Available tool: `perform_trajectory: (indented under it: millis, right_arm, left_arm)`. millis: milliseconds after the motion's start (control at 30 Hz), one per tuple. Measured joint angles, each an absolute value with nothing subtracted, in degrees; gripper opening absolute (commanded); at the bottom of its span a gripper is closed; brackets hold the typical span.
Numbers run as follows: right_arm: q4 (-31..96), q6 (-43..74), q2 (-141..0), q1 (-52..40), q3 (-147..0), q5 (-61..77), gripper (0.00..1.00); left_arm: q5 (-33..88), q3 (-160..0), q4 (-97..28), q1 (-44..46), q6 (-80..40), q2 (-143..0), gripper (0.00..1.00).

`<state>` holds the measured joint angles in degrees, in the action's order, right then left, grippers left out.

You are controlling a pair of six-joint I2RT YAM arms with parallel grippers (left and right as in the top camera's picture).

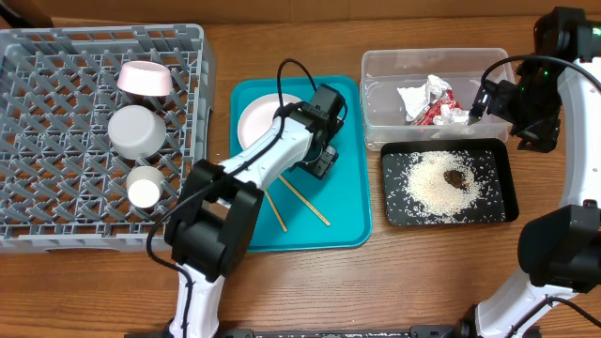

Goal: Sort waste into correct bins and load items into the dishwasher
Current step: 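Move the left gripper to the white plate and grasp its edge, then carry the white plate to the rack and stand it upright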

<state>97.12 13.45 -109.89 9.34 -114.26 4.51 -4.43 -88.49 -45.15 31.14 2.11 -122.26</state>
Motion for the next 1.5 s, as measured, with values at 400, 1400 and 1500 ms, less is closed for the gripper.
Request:
perform_trajectory:
  millis: [400, 1400, 1500]
  right_arm:
    - [97.1, 13.5, -109.9, 9.3, -114.3, 4.5, 1.00]
    - [97.1, 13.5, -109.9, 9.3, -114.3, 4.5, 1.00]
    - [97.1, 13.5, -109.9, 9.3, -114.3, 4.5, 1.00]
  left_arm:
    - [-11.1, -89.5, -44.1, 31.2, 3.2, -122.4, 0.04]
    - [31.8, -135.2, -76.6, 0.1, -0.8, -122.7, 0.04]
    - [40.1, -135.2, -76.3, -5.2, 1.7, -122.7, 0.04]
